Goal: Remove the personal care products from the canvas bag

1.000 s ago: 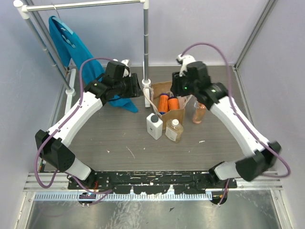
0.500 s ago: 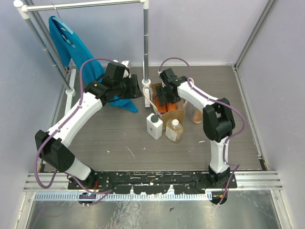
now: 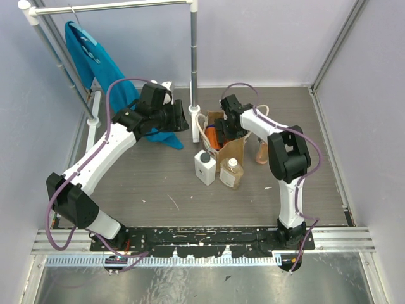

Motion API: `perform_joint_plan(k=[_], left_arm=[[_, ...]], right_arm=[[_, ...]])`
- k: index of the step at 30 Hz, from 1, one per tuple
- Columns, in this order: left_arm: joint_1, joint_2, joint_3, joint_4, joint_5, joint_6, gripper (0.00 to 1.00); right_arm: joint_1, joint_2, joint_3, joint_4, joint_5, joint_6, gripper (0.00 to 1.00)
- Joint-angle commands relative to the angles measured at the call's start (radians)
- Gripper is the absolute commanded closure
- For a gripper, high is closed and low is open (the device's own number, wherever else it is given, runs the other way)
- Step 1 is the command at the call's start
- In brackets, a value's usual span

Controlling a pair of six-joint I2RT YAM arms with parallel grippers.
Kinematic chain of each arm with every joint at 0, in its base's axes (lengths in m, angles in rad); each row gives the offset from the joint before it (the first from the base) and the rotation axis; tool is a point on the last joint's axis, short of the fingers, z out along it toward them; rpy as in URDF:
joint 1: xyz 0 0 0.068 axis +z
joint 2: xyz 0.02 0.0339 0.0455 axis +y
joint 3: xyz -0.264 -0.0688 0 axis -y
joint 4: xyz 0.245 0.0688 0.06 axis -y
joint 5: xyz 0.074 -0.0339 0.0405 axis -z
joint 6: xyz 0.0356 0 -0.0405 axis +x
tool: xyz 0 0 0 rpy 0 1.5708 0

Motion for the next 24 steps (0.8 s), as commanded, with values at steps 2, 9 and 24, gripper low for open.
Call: perform_joint_plan(k=[2,9,24], left_arm=[[0.005,-0.017,-0.016,0.009,0.006,0.005,0.42],[0.005,-0.023,-0.017,0.004,0.002,0.007,0.41],[0.005,-0.019,-0.023,0.025,0.023,-0.018,0.42]], right_arm=[[-0.005,0.051,0.018,-0.010,-0.224,-0.037,0.28],[0.008,-0.164,-0.010,0.067,-0.079,-0.015,0.76],[0.054,-0.822,-0.207,0.475,0.215,-0.099,0.96]])
